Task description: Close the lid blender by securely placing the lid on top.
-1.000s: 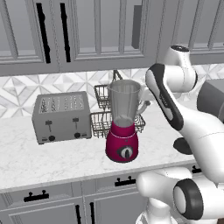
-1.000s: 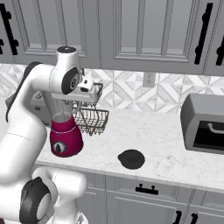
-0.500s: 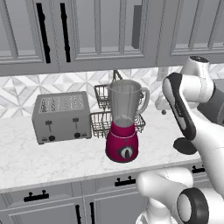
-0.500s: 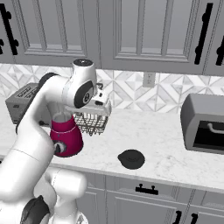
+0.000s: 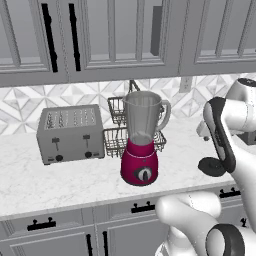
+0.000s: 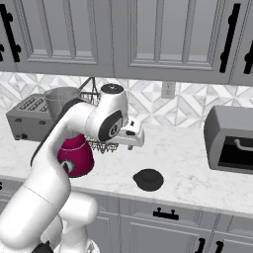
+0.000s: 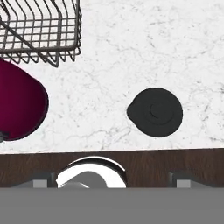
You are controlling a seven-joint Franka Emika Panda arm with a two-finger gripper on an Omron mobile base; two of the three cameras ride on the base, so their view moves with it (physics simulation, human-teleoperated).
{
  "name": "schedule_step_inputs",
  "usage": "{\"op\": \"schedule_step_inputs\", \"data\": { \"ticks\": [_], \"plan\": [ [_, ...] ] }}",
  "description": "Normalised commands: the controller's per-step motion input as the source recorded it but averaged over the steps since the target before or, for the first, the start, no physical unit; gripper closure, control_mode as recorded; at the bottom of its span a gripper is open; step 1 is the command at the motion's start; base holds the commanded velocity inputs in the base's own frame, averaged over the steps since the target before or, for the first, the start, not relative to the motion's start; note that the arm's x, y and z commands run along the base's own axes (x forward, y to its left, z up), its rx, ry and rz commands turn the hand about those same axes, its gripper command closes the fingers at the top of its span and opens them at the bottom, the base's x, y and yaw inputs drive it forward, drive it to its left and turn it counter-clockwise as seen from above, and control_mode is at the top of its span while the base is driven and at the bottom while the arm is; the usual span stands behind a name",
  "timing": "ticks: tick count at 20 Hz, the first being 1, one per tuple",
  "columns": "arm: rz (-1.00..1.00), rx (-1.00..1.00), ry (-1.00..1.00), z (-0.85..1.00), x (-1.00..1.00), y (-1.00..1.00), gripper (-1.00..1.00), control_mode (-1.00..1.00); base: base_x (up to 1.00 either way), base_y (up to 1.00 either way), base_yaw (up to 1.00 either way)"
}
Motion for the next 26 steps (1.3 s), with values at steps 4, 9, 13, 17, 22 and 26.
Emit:
{"op": "schedule_step_inputs", "data": {
  "ticks": [4,9,13,17,22,26],
  "plan": [
    [-0.10,-0.05,0.00,-0.42,0.00,-0.32,-1.00,-1.00,0.00,0.00,0.00],
    [-0.09,-0.01,0.00,-0.54,0.00,-0.44,-1.00,-1.00,0.00,0.00,0.00],
    [-0.06,0.04,0.00,-0.50,0.00,-0.56,-1.00,-1.00,0.00,0.00,0.00],
    [-0.02,0.12,-0.02,-0.26,0.11,-0.47,-1.00,-1.00,0.00,0.00,0.00],
    [0.00,0.08,-0.01,-0.33,0.18,-0.29,-1.00,-1.00,0.00,0.00,0.00],
    [0.00,0.02,0.00,-0.31,0.14,-0.01,-1.00,-1.00,0.00,0.00,0.00]
  ]
}}
